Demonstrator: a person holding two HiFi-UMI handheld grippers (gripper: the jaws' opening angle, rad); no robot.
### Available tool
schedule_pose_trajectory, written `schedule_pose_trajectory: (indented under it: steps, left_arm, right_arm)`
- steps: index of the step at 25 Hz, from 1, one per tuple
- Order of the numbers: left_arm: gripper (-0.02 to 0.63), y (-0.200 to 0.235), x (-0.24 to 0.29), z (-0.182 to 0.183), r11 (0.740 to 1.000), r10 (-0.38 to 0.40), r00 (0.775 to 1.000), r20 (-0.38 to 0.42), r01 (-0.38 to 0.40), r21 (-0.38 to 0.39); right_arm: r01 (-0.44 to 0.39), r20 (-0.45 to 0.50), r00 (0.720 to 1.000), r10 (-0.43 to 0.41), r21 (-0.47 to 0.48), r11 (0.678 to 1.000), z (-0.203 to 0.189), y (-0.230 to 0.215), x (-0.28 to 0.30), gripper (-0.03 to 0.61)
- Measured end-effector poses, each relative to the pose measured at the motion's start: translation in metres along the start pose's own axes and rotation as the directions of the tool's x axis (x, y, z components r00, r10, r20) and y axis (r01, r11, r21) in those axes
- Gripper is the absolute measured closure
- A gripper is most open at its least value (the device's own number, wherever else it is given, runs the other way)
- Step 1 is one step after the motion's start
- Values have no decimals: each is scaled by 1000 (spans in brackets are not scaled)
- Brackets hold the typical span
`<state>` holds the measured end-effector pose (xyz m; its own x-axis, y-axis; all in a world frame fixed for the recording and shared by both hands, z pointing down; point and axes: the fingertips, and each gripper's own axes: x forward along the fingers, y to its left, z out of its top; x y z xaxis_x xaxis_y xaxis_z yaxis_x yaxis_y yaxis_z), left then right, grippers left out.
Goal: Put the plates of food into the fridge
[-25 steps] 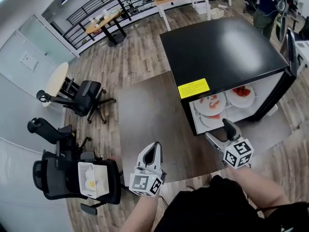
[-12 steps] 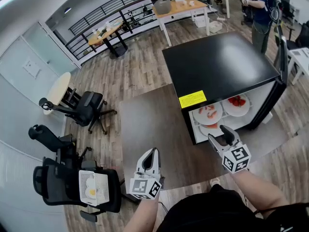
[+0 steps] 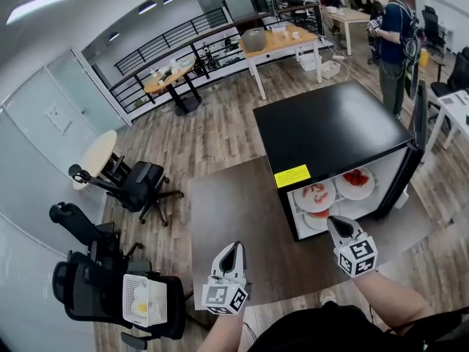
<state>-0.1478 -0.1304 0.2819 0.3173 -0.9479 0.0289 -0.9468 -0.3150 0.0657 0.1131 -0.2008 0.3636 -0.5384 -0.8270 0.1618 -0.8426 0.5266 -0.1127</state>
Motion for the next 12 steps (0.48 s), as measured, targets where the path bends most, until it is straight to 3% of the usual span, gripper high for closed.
schedule_pose_trajectory:
  steps: [12]
  left_arm:
    - [611,16,-32,-5,999,54,998,-32,-54,3]
  right_arm:
    - [-11,14,1000,11,9,1000,6,15,5,575]
